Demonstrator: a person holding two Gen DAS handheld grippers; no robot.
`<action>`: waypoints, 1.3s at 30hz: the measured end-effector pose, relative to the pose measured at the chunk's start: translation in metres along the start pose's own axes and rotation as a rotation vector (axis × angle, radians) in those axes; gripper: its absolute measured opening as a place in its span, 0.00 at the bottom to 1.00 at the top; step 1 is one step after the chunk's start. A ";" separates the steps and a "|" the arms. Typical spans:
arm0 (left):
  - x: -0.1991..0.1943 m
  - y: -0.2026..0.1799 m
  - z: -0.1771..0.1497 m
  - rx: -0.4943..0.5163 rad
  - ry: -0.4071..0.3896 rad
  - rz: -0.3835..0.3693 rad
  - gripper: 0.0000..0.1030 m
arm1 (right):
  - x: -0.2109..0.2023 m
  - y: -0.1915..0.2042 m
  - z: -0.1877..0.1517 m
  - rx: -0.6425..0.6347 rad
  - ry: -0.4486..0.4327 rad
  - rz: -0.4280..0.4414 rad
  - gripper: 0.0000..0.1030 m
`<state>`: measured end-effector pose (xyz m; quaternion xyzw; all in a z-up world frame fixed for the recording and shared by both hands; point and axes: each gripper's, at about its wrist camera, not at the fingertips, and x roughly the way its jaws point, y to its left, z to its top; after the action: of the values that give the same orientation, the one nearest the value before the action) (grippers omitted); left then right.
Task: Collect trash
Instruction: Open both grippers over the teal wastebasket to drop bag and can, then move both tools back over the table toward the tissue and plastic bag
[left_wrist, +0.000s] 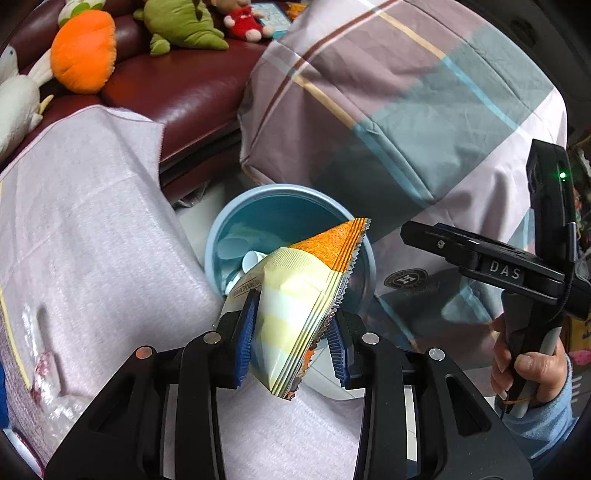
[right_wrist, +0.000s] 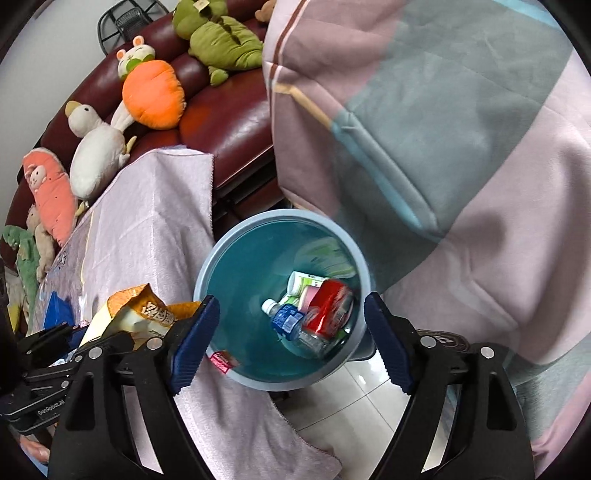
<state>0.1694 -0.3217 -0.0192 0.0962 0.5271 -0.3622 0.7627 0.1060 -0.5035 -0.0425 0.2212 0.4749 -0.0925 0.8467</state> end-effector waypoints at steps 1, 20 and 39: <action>0.003 -0.002 0.001 0.004 0.001 -0.001 0.35 | -0.001 -0.002 0.001 0.004 -0.004 -0.004 0.75; 0.030 0.009 0.006 -0.038 0.010 0.022 0.81 | 0.003 -0.009 0.003 0.024 0.016 -0.047 0.75; -0.035 0.066 -0.040 -0.146 -0.062 0.050 0.81 | -0.010 0.057 -0.008 -0.072 0.032 -0.052 0.77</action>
<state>0.1773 -0.2376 -0.0212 0.0421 0.5257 -0.3064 0.7924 0.1157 -0.4501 -0.0210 0.1797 0.4970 -0.0937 0.8437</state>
